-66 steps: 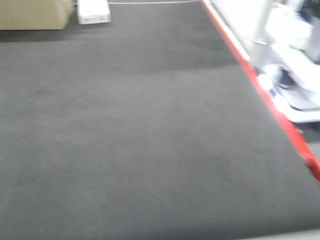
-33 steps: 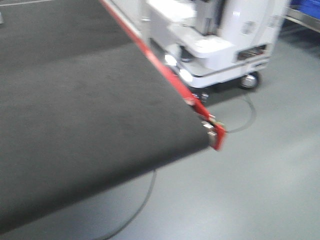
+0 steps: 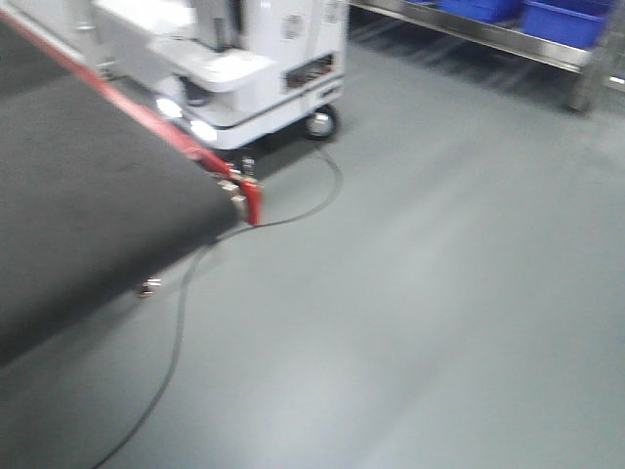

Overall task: Pour parts from conveyor to right shelf
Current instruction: 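Drive the base away from the conveyor holding the block in the right gripper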

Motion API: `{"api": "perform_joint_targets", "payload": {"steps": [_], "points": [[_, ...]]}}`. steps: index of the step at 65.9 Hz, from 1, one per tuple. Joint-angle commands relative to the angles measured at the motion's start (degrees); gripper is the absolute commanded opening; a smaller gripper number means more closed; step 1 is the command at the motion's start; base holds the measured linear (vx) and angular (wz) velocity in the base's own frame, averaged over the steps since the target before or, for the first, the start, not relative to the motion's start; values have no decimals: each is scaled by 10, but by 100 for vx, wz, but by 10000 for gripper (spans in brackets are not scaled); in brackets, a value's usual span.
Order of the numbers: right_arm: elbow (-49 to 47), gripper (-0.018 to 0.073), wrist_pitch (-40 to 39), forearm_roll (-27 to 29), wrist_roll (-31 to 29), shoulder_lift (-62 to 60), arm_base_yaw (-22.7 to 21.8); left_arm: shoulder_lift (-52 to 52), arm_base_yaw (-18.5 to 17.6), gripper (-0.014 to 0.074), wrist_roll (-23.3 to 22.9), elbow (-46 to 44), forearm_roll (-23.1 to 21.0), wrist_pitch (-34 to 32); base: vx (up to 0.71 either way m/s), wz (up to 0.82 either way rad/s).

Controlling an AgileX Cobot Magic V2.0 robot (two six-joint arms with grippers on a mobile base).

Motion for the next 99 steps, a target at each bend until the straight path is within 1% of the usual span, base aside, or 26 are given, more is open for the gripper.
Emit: {"api": "perform_joint_targets", "payload": {"steps": [1,29,62,76,99], "points": [[-16,-4,-45,-6,-1,7,-3,-6,-3,-6,-5,-11,-4,-45,-29,-62],[-16,-4,-45,-6,-1,7,-3,-6,-3,-6,-5,-11,-4,-45,-25,-64],[-16,-4,-45,-6,-1,7,-3,-6,-3,-6,-5,-11,-4,-45,-15,-63],[-16,-4,-45,-6,-1,7,-3,-6,-3,-6,-5,-11,-4,-45,-8,-33],[-16,-4,-45,-4,-1,7,-3,-6,-3,-6,-5,-11,-4,-45,4,-10]]}}
